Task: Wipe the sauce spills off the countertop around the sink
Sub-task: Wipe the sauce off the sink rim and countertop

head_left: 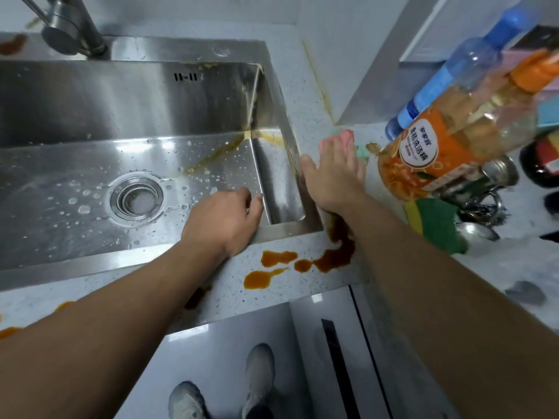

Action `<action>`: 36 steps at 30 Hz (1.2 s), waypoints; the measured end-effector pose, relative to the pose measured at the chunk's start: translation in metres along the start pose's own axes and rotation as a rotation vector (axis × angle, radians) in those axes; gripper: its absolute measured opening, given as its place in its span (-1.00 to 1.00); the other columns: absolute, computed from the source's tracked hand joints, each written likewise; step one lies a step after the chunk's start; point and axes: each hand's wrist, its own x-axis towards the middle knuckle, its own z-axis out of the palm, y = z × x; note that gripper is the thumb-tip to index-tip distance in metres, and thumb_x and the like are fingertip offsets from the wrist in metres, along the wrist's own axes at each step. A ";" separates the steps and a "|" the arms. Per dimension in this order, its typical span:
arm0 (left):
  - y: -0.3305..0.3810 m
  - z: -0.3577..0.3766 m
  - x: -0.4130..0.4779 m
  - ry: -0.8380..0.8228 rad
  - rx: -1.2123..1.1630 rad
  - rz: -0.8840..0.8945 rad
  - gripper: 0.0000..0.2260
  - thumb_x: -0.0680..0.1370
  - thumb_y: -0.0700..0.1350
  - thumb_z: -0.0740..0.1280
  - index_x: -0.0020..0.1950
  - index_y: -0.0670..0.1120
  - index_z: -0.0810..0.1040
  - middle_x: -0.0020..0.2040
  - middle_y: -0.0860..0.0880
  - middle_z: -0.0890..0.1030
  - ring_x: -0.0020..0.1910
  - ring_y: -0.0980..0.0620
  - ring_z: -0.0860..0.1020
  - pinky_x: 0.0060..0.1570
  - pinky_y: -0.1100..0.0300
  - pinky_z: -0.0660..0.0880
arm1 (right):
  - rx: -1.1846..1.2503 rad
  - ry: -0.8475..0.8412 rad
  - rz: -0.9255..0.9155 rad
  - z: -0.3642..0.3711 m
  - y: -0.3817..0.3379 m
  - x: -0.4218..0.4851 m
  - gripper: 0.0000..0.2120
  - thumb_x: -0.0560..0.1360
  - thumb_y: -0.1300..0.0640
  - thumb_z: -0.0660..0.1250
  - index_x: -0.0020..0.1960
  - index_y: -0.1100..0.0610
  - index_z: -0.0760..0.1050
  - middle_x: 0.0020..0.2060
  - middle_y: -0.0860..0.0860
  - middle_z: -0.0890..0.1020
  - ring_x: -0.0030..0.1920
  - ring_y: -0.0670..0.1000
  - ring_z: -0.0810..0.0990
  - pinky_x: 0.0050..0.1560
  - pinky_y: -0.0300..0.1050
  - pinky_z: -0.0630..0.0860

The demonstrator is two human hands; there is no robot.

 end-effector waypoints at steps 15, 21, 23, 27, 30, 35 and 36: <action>0.001 -0.021 -0.016 -0.069 -0.044 0.131 -0.59 0.69 0.17 -0.04 -0.04 -0.03 0.47 -0.12 -0.08 0.57 -0.16 -0.08 0.51 -0.20 0.04 0.40 | 0.157 -0.013 -0.240 0.005 0.064 -0.079 -0.49 0.75 -0.01 -0.06 0.67 0.11 0.08 0.66 -0.02 0.05 0.67 0.04 -0.04 0.64 -0.03 -0.13; -0.002 -0.009 -0.022 -0.201 -0.029 0.044 -0.45 0.64 0.31 -0.18 0.08 0.05 0.51 0.02 -0.07 0.63 -0.06 -0.09 0.53 0.05 -0.08 0.53 | 0.351 -0.026 -0.303 0.020 0.083 -0.120 -0.51 0.75 -0.07 0.01 0.66 -0.10 0.08 0.64 -0.25 -0.04 0.63 -0.21 -0.13 0.64 -0.08 -0.18; -0.001 -0.007 -0.023 -0.213 -0.011 0.047 -0.42 0.63 0.32 -0.21 0.10 0.06 0.51 0.02 -0.06 0.63 -0.05 -0.10 0.55 0.06 -0.09 0.53 | 0.344 -0.024 -0.289 0.012 0.078 -0.102 -0.52 0.76 0.03 0.04 0.66 -0.08 0.09 0.65 -0.20 -0.02 0.64 -0.18 -0.11 0.61 -0.14 -0.18; -0.001 -0.008 -0.021 -0.173 -0.004 0.059 -0.46 0.63 0.31 -0.20 0.02 0.05 0.48 -0.06 -0.05 0.61 -0.11 -0.09 0.54 -0.02 -0.05 0.50 | 0.402 -0.057 -0.293 0.012 0.090 -0.120 -0.41 0.64 0.24 0.09 0.65 -0.01 0.15 0.66 -0.14 0.05 0.63 -0.20 -0.07 0.65 -0.11 -0.16; -0.001 -0.008 -0.022 -0.142 0.001 0.070 -0.47 0.64 0.30 -0.19 0.02 0.05 0.47 -0.08 -0.05 0.61 -0.12 -0.09 0.54 -0.09 -0.01 0.47 | 0.400 0.010 -0.320 0.034 0.099 -0.146 -0.44 0.61 0.01 0.01 0.62 -0.06 0.13 0.66 -0.13 0.06 0.66 -0.12 -0.09 0.66 0.07 -0.14; 0.003 -0.006 -0.022 -0.144 0.010 0.055 -0.54 0.65 0.29 -0.17 -0.04 0.10 0.43 -0.12 -0.03 0.58 -0.15 -0.07 0.52 -0.15 0.03 0.42 | 0.168 -0.011 -0.477 0.039 0.060 -0.127 -0.39 0.63 0.08 -0.06 0.67 0.09 -0.01 0.66 -0.03 -0.13 0.66 -0.01 -0.24 0.65 0.13 -0.20; 0.003 -0.005 -0.022 -0.143 0.015 0.052 -0.55 0.65 0.29 -0.17 -0.06 0.11 0.42 -0.12 -0.03 0.59 -0.14 -0.07 0.53 -0.13 0.03 0.44 | 0.120 -0.037 -0.502 0.038 0.052 -0.126 -0.35 0.59 0.10 -0.04 0.67 0.10 -0.04 0.66 -0.02 -0.13 0.65 -0.01 -0.27 0.65 0.11 -0.22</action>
